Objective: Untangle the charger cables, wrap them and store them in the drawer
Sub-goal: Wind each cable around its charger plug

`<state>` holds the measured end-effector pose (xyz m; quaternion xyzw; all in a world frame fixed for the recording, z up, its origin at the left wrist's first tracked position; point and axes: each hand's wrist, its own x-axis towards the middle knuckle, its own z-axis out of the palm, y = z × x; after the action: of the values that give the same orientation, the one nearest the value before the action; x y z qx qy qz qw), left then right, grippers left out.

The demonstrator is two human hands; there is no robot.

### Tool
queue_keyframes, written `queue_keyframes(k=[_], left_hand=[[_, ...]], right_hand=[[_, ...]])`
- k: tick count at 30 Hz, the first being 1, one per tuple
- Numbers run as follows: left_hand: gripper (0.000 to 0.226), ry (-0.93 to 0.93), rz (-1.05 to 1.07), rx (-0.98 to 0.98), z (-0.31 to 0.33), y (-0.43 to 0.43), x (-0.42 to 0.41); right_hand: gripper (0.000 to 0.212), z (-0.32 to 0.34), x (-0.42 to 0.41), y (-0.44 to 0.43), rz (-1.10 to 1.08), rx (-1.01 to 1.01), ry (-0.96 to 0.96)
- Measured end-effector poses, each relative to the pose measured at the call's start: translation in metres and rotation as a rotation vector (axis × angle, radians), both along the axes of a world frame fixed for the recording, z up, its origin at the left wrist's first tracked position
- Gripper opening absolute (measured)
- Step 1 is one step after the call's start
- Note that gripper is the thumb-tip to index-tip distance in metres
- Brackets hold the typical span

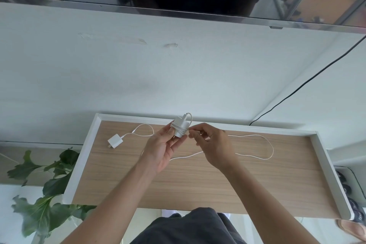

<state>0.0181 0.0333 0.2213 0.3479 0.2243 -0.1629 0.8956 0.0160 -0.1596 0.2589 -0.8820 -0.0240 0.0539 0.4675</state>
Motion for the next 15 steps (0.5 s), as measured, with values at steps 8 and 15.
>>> queue_keyframes(k=[8,15], left_hand=[[0.033,-0.149,-0.157,0.365,-0.008,0.011,-0.001],[0.037,-0.206,-0.245,0.501,-0.015,0.015,-0.005]], right_hand=[[0.031,-0.005,0.0,-0.01,0.017,0.033,0.184],[0.024,-0.015,0.003,-0.006,-0.116,0.194,0.273]])
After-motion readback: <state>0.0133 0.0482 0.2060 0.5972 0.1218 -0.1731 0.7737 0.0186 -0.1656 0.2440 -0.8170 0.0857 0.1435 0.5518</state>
